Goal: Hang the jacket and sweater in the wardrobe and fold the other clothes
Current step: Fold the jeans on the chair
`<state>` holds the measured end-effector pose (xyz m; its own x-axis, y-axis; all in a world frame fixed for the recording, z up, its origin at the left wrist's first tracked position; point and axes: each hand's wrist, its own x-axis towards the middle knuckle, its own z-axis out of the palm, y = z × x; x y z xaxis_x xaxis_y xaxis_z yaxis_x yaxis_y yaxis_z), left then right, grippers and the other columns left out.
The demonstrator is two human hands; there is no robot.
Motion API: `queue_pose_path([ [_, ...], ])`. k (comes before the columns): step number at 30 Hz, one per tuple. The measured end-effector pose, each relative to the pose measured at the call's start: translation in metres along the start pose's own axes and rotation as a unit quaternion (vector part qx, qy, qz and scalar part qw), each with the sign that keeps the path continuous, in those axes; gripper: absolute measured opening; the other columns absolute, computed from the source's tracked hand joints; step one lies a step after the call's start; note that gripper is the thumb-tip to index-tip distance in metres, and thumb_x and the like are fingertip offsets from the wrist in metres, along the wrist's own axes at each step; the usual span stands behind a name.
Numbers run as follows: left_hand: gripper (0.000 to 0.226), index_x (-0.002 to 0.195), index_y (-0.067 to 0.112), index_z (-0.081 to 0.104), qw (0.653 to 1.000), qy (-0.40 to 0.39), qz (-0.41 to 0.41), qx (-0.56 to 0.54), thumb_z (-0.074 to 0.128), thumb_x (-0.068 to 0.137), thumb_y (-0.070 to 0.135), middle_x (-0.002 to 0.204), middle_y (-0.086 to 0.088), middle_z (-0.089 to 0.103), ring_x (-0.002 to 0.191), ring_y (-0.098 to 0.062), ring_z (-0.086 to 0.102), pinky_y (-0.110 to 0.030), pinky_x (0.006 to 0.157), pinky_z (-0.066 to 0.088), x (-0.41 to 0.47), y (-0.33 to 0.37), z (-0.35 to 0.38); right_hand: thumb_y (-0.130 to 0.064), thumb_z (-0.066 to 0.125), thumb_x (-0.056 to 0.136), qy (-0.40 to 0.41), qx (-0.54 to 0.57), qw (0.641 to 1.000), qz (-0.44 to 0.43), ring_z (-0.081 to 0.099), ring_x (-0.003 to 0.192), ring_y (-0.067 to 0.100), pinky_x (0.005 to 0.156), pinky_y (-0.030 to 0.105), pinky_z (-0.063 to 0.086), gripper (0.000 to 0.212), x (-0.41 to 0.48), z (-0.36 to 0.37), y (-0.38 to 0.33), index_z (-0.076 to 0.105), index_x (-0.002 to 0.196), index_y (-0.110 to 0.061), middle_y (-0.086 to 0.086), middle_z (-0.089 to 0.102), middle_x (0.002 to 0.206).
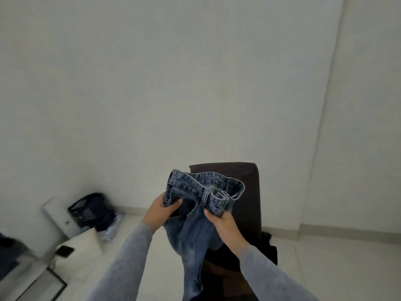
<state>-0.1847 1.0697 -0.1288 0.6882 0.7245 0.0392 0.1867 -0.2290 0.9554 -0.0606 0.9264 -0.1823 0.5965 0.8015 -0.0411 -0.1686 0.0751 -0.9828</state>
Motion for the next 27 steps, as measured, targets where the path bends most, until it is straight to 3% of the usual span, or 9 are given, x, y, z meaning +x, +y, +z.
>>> queue_pose_path([
  [4, 0.013, 0.094, 0.023, 0.065, 0.997, 0.06, 0.051, -0.012, 0.071, 0.083, 0.021, 0.096, 0.005, 0.07, 0.089, -0.012, 0.066, -0.023, 0.076, 0.052, -0.026, 0.039, -0.062, -0.027, 0.059, 0.092, -0.047, -0.044, 0.995, -0.07, 0.064, 0.1, 0.012, 0.087, 0.024, 0.05, 0.015, -0.011, 0.055, -0.044, 0.065, 0.105, -0.023, -0.003, 0.069, 0.107],
  [7, 0.015, 0.093, 0.016, 0.065, 0.986, 0.129, 0.099, -0.017, 0.059, 0.091, 0.029, 0.092, 0.001, 0.069, 0.084, -0.01, 0.066, -0.018, 0.066, 0.052, -0.038, 0.072, -0.097, -0.032, 0.056, 0.094, -0.073, -0.077, 0.988, -0.11, 0.063, 0.079, 0.004, 0.071, 0.018, 0.047, 0.013, -0.018, 0.091, -0.077, 0.064, 0.089, -0.023, -0.014, 0.068, 0.08],
  [10, 0.026, 0.102, 0.009, 0.062, 0.97, 0.197, 0.137, -0.045, 0.051, 0.096, 0.032, 0.095, -0.001, 0.068, 0.086, -0.014, 0.065, -0.024, 0.072, 0.052, -0.047, 0.101, -0.126, -0.047, 0.053, 0.092, -0.099, -0.094, 0.98, -0.147, 0.066, 0.1, 0.019, 0.094, 0.035, 0.049, 0.044, -0.026, 0.123, -0.099, 0.068, 0.101, -0.006, 0.005, 0.072, 0.102],
  [12, 0.024, 0.104, 0.011, 0.059, 0.952, 0.247, 0.161, -0.088, 0.047, 0.098, 0.032, 0.097, -0.001, 0.066, 0.091, -0.017, 0.063, -0.03, 0.079, 0.051, -0.052, 0.119, -0.146, -0.056, 0.046, 0.09, -0.133, -0.084, 0.974, -0.162, 0.059, 0.114, 0.021, 0.105, 0.034, 0.041, 0.06, -0.03, 0.143, -0.109, 0.067, 0.109, -0.004, 0.009, 0.067, 0.117],
  [15, 0.026, 0.107, 0.012, 0.059, 0.934, 0.269, 0.179, -0.152, 0.047, 0.098, 0.033, 0.1, -0.003, 0.067, 0.095, -0.021, 0.064, -0.038, 0.086, 0.053, -0.061, 0.146, -0.177, -0.036, 0.034, 0.1, -0.119, -0.036, 0.971, -0.204, 0.061, 0.1, 0.001, 0.094, 0.019, 0.042, 0.041, -0.037, 0.175, -0.119, 0.069, 0.092, -0.017, -0.01, 0.071, 0.1],
  [18, 0.034, 0.113, 0.013, 0.061, 0.94, 0.234, 0.193, -0.155, 0.048, 0.096, 0.04, 0.109, -0.01, 0.068, 0.101, -0.029, 0.065, -0.046, 0.088, 0.053, -0.065, 0.163, -0.197, -0.035, 0.051, 0.095, -0.047, -0.002, 0.966, -0.253, 0.056, 0.105, 0.013, 0.099, 0.034, 0.042, 0.02, -0.031, 0.192, -0.118, 0.06, 0.098, -0.018, 0.006, 0.06, 0.109],
  [21, 0.036, 0.118, 0.013, 0.06, 0.942, 0.203, 0.206, -0.173, 0.05, 0.095, 0.039, 0.11, -0.012, 0.068, 0.1, -0.031, 0.066, -0.046, 0.088, 0.053, -0.079, 0.17, -0.216, -0.051, 0.062, 0.078, -0.027, 0.059, 0.976, -0.206, 0.05, 0.116, 0.015, 0.102, 0.033, 0.04, 0.05, -0.022, 0.207, -0.116, 0.048, 0.116, -0.021, 0.004, 0.052, 0.125],
  [24, 0.034, 0.118, 0.012, 0.059, 0.944, 0.165, 0.212, -0.193, 0.049, 0.096, 0.035, 0.106, -0.011, 0.07, 0.093, -0.028, 0.068, -0.042, 0.081, 0.056, -0.093, 0.172, -0.233, -0.059, 0.065, 0.073, -0.094, 0.123, 0.982, -0.104, 0.053, 0.113, 0.012, 0.094, 0.033, 0.045, 0.081, -0.013, 0.221, -0.106, 0.031, 0.136, -0.021, 0.003, 0.047, 0.135],
  [27, 0.025, 0.112, 0.013, 0.06, 0.945, 0.143, 0.211, -0.207, 0.046, 0.098, 0.029, 0.095, -0.007, 0.072, 0.083, -0.023, 0.069, -0.036, 0.071, 0.058, -0.108, 0.168, -0.249, -0.064, 0.066, 0.072, -0.111, 0.097, 0.988, -0.049, 0.054, 0.115, 0.022, 0.105, 0.044, 0.039, 0.088, -0.01, 0.242, -0.094, 0.017, 0.14, -0.037, 0.006, 0.049, 0.129],
])
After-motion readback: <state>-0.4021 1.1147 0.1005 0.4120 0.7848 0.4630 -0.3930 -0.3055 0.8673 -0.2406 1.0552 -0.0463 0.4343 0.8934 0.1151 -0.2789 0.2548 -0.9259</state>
